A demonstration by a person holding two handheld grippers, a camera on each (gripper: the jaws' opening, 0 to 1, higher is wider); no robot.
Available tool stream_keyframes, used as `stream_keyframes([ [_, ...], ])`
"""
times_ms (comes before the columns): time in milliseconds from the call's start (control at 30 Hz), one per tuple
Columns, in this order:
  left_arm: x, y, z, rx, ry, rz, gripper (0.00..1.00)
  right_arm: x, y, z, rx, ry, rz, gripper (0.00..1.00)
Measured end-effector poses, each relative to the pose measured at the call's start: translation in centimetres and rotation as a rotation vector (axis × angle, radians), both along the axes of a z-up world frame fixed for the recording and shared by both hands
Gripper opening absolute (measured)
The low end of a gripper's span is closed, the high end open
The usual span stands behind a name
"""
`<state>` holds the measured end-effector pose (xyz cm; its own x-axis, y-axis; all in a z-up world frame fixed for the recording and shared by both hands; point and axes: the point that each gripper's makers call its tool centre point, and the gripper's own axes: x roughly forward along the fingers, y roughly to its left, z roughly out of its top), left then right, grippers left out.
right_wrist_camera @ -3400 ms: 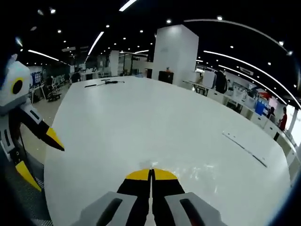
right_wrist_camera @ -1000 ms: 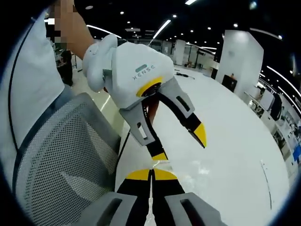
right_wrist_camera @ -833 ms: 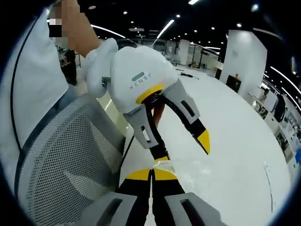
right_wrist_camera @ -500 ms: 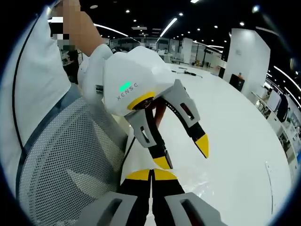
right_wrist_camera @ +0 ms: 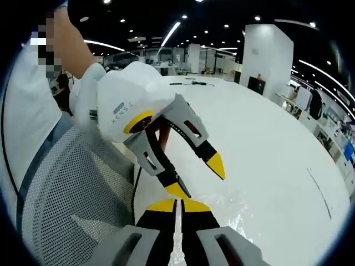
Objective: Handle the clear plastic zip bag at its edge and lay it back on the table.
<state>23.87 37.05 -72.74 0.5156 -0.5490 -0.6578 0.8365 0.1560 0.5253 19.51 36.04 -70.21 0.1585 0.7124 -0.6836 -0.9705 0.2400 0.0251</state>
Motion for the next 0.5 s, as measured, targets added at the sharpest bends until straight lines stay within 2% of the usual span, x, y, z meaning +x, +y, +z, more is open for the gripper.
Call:
stream_keyframes([
  [67, 0.0, -0.3, -0.3, 0.001, 0.002, -0.012, 0.31, -0.3, 0.1, -0.8, -0.016, 0.006, -0.012, 0.12],
  [133, -0.2, -0.7, -0.4, 0.005, 0.007, -0.024, 0.29, -0.6, -0.1, -1.6, -0.051, -0.015, -0.047, 0.22],
  [200, -0.1, -1.2, -0.7, 0.002, 0.016, -0.036, 0.27, -1.3, 0.1, -2.1, -0.056, -0.011, -0.051, 0.30],
  [300, 0.0, -1.8, -1.2, -0.003, 0.034, -0.046, 0.20, -1.5, -0.9, -3.7, -0.167, -0.115, -0.020, 0.37],
  [367, -0.1, -2.3, -1.4, -0.009, 0.042, -0.058, 0.16, -1.5, -1.1, -4.3, -0.192, -0.148, -0.030, 0.38],
  [433, -0.4, -2.8, -1.4, -0.015, 0.051, -0.073, 0.10, -0.6, -1.1, -4.8, -0.209, -0.206, -0.049, 0.37],
  [500, -0.6, -3.3, -1.4, -0.018, 0.060, -0.085, 0.06, -0.5, -1.0, -5.1, -0.217, -0.211, -0.054, 0.36],
])
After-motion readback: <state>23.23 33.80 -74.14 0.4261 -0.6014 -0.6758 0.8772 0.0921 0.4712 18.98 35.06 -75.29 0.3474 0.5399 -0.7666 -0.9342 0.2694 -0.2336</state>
